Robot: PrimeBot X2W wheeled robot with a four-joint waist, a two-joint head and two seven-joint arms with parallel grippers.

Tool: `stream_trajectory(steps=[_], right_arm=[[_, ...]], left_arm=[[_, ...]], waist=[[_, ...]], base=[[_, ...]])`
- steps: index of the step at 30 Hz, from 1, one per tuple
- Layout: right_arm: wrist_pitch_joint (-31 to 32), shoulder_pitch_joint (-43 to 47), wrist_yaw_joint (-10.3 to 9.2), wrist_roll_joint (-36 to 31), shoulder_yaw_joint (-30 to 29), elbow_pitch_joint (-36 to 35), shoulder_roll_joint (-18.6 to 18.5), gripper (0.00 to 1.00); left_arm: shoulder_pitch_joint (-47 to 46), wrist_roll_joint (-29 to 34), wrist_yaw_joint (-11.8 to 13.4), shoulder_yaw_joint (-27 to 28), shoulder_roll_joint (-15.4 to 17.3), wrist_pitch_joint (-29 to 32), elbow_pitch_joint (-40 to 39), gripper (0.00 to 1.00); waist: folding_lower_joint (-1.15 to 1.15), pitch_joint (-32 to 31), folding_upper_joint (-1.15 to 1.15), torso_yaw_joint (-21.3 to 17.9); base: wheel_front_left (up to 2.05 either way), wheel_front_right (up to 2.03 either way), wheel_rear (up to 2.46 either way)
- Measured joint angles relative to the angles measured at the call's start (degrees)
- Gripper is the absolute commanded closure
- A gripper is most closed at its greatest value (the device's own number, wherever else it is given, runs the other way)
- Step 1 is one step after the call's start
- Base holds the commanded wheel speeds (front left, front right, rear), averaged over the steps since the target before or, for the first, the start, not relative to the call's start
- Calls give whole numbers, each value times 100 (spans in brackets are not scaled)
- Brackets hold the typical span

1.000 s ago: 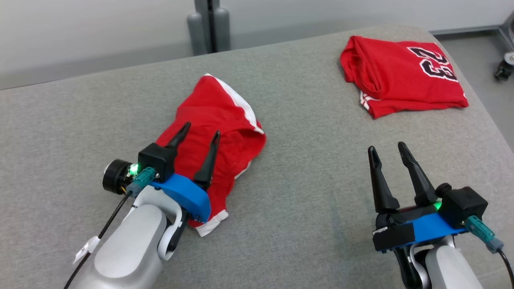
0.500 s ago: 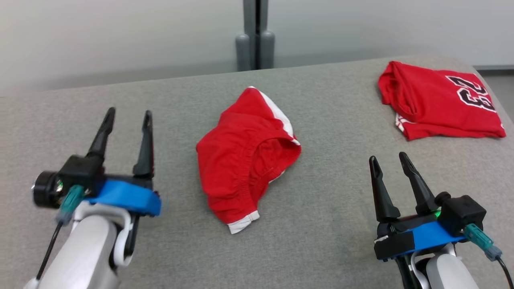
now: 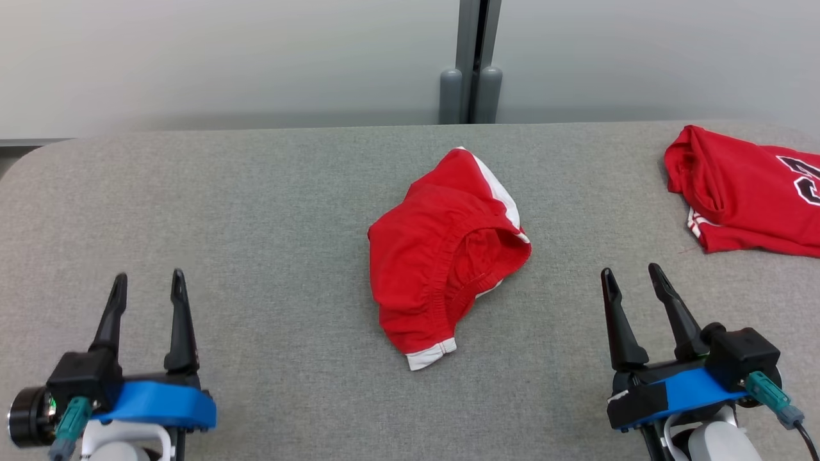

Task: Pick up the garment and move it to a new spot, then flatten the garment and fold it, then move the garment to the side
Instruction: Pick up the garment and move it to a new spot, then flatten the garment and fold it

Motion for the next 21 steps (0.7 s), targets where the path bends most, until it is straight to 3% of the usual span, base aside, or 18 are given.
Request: stream_trajectory(steps=[10, 21], right_arm=[[0, 159, 0, -96, -15, 207, -1, 0], [10, 227, 0, -105, -10, 316, 0, 0]], left_arm=[[603, 279, -250, 415, -347, 0, 10, 0], [613, 575, -499, 676, -625, 0, 153, 0]], waist=[[0, -102, 0, 87], [0, -139, 0, 50]], base=[[0, 0, 0], [0, 0, 0]])
